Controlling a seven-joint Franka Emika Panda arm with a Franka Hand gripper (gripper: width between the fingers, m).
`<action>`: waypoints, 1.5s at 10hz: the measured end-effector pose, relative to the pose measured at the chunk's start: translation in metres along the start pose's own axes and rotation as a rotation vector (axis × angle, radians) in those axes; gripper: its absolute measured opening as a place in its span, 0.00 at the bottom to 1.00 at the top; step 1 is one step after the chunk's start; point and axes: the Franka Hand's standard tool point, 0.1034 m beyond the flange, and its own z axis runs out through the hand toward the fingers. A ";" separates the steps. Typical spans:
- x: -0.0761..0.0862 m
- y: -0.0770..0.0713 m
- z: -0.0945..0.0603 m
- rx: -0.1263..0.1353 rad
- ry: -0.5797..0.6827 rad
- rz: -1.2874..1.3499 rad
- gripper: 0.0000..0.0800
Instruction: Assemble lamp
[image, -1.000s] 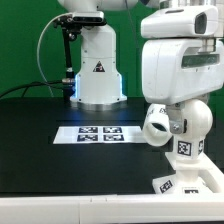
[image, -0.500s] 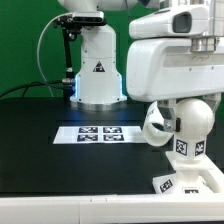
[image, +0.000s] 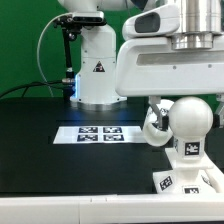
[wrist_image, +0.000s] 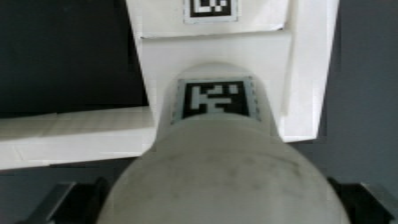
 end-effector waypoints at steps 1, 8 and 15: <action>0.000 0.001 0.000 0.000 0.000 0.063 0.72; -0.012 -0.008 0.003 0.016 -0.007 0.863 0.72; -0.014 -0.023 0.004 0.094 -0.040 1.185 0.76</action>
Offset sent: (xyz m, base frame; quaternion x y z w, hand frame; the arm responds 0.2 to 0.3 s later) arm -0.0071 -0.0077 0.0092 -0.0730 0.0462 0.2882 0.9537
